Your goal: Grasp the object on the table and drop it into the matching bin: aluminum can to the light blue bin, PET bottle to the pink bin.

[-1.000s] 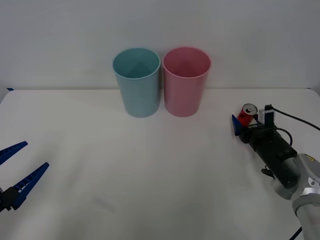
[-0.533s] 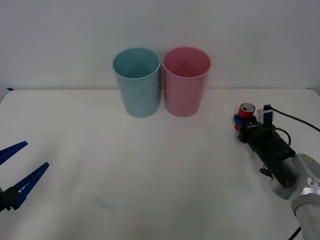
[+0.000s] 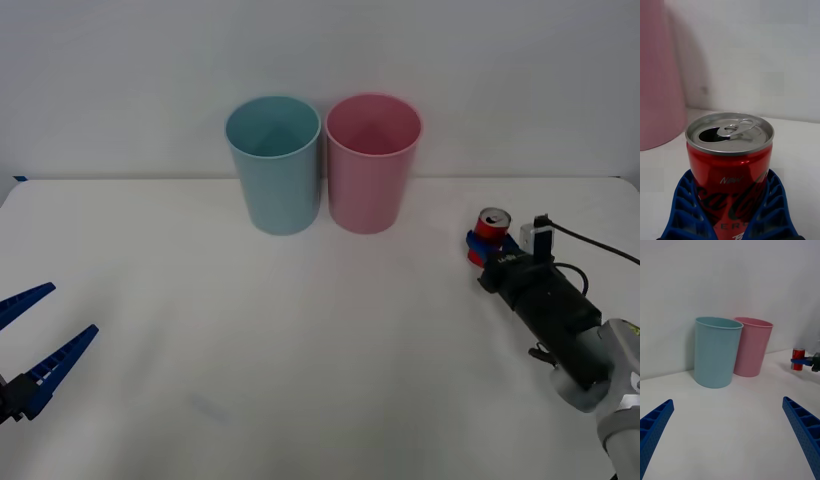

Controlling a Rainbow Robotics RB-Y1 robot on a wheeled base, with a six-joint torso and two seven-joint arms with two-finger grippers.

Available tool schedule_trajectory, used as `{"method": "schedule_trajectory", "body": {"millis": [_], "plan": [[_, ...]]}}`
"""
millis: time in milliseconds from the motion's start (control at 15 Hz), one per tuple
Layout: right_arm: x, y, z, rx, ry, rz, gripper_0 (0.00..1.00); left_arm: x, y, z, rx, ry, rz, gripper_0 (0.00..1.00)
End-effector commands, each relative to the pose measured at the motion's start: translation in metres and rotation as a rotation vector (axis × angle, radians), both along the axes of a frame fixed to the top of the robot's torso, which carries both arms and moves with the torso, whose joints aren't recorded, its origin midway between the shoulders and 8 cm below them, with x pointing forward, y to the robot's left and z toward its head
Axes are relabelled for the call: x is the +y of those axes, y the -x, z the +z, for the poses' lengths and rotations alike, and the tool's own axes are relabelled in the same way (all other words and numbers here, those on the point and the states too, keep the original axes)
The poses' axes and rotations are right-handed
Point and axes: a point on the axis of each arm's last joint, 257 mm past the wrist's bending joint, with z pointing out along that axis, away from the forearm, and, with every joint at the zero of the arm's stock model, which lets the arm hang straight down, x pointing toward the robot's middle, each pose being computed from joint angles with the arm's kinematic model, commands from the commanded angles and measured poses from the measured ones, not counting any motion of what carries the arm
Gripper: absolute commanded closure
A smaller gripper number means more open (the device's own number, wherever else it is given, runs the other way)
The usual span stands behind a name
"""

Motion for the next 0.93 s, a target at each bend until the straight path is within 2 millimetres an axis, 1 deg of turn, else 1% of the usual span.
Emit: {"method": "schedule_trajectory", "body": {"millis": [67, 333, 467, 600, 667, 933], "plan": [[0.009, 0.018, 0.012, -0.018, -0.032, 0.044, 1.00, 0.000, 0.000, 0.000, 0.000, 0.000, 0.000, 0.00], [0.024, 0.051, 0.032, -0.025, -0.094, 0.130, 1.00, 0.000, 0.000, 0.000, 0.000, 0.000, 0.000, 0.00], [0.036, 0.069, 0.045, -0.024, -0.131, 0.187, 1.00, 0.000, 0.000, 0.000, 0.000, 0.000, 0.000, 0.00], [0.043, 0.086, 0.061, -0.028, -0.169, 0.234, 1.00, 0.000, 0.000, 0.000, 0.000, 0.000, 0.000, 0.00], [0.049, 0.095, 0.072, -0.034, -0.184, 0.272, 1.00, 0.000, 0.000, 0.000, 0.000, 0.000, 0.000, 0.00], [0.067, 0.122, 0.109, -0.048, -0.259, 0.384, 1.00, 0.000, 0.000, 0.000, 0.000, 0.000, 0.000, 0.00]]}}
